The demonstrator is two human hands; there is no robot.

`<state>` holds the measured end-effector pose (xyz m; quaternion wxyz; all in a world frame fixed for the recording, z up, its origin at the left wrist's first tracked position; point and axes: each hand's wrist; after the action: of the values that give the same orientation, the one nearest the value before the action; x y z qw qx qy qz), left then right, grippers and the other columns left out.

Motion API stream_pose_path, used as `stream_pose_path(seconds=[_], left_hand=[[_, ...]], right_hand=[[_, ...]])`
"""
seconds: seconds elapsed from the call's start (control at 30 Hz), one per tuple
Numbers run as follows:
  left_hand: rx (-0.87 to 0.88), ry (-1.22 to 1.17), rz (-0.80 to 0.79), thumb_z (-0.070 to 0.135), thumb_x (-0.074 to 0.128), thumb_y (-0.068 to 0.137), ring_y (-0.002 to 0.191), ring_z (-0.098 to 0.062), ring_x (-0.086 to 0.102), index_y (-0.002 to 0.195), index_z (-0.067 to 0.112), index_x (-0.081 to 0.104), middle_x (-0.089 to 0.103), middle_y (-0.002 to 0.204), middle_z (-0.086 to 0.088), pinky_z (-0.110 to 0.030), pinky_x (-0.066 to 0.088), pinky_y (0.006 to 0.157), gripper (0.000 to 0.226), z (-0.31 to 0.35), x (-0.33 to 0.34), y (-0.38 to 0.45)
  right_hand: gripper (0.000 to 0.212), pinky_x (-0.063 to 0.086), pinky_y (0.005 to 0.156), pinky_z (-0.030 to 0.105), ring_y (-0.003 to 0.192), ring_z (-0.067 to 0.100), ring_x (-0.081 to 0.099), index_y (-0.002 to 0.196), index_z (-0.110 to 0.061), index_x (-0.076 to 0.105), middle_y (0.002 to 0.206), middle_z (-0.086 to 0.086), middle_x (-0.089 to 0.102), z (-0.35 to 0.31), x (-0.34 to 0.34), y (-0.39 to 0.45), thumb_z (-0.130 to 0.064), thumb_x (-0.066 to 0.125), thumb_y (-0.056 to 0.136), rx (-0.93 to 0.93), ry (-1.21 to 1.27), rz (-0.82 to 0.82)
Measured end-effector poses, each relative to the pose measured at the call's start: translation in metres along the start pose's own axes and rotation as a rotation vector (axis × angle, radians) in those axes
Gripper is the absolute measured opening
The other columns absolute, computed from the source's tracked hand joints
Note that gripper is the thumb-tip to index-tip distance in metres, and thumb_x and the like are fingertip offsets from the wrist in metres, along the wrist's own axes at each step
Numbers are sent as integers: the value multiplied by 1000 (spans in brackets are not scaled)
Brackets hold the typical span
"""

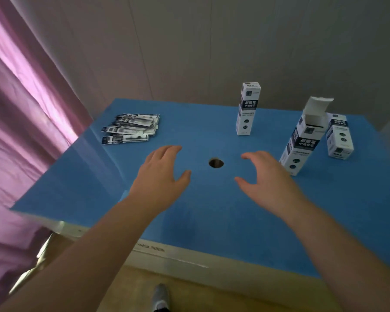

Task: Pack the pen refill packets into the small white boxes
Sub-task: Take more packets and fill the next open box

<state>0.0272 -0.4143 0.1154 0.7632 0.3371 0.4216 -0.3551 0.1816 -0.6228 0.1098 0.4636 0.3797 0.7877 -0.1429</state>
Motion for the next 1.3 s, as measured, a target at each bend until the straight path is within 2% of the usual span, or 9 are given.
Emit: stream_pose_path(seconds=[0.2, 0.37, 0.57, 0.73, 0.83, 1.0, 1.17, 1.23, 1.3], left_hand=[[9, -35, 1, 40, 63, 96, 145, -19, 30, 153, 19, 42, 41, 156, 3, -34, 28, 116, 65, -66, -12, 23], [50, -22, -50, 39, 65, 95, 145, -21, 33, 153, 18, 41, 42, 155, 0, -37, 29, 118, 67, -144, -29, 60], [115, 13, -106, 37, 71, 91, 144, -26, 35, 153, 13, 42, 44, 155, -5, -40, 31, 118, 72, -234, -41, 108], [227, 66, -169, 38, 77, 85, 143, -28, 37, 153, 15, 43, 44, 154, -6, -47, 35, 116, 79, -282, -45, 142], [268, 114, -210, 40, 79, 82, 143, -29, 36, 154, 17, 42, 43, 154, -5, -48, 36, 115, 84, -304, -38, 164], [309, 244, -309, 48, 76, 82, 148, -28, 28, 159, 15, 31, 34, 160, -6, -49, 32, 118, 95, -321, -22, 200], [439, 423, -379, 56, 69, 80, 154, -29, 16, 162, 16, 17, 17, 168, -9, -46, 22, 123, 106, -317, -11, 238], [456, 468, -426, 58, 68, 79, 153, -28, 17, 162, 16, 15, 17, 168, -8, -43, 20, 124, 108, -314, -9, 252], [448, 487, -487, 58, 66, 80, 150, -27, 25, 162, 15, 17, 25, 165, -6, -41, 25, 121, 105, -310, -7, 263]], right_hand=[[55, 39, 98, 27, 127, 15, 50, 140, -24, 50, 141, -7, 48, -43, 33, 33, -37, 69, 91, 8, -25, 16], [53, 46, 102, 38, 120, 18, 54, 138, -23, 51, 138, -4, 49, -94, 69, 72, -36, 70, 90, 76, -5, 29], [54, 41, 107, 37, 126, 24, 53, 136, -15, 56, 135, 6, 54, -146, 117, 123, -28, 74, 87, 115, -57, 64], [54, 37, 103, 28, 128, 19, 50, 137, -16, 54, 138, 2, 53, -175, 147, 143, -31, 73, 88, 160, -63, 64], [55, 38, 109, 33, 130, 21, 50, 139, -15, 54, 140, 3, 53, -184, 160, 151, -29, 72, 89, 190, -74, 49], [54, 40, 109, 37, 130, 22, 50, 138, -15, 55, 139, 5, 53, -193, 171, 158, -29, 72, 89, 213, -80, 38], [53, 40, 108, 35, 130, 21, 49, 138, -16, 54, 139, 3, 52, -195, 176, 167, -30, 71, 90, 224, -80, 35], [53, 41, 108, 35, 129, 20, 50, 138, -17, 55, 138, 1, 52, -195, 178, 172, -31, 72, 90, 225, -74, 36], [52, 41, 108, 35, 130, 19, 49, 138, -19, 55, 139, 0, 51, -193, 179, 175, -32, 71, 90, 231, -72, 29]])
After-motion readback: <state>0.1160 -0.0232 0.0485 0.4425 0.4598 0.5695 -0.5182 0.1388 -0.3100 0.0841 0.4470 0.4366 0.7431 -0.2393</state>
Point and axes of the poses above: each hand's wrist, its own y-axis towards the middle knuckle, its own x-axis out of the palm, z = x × y
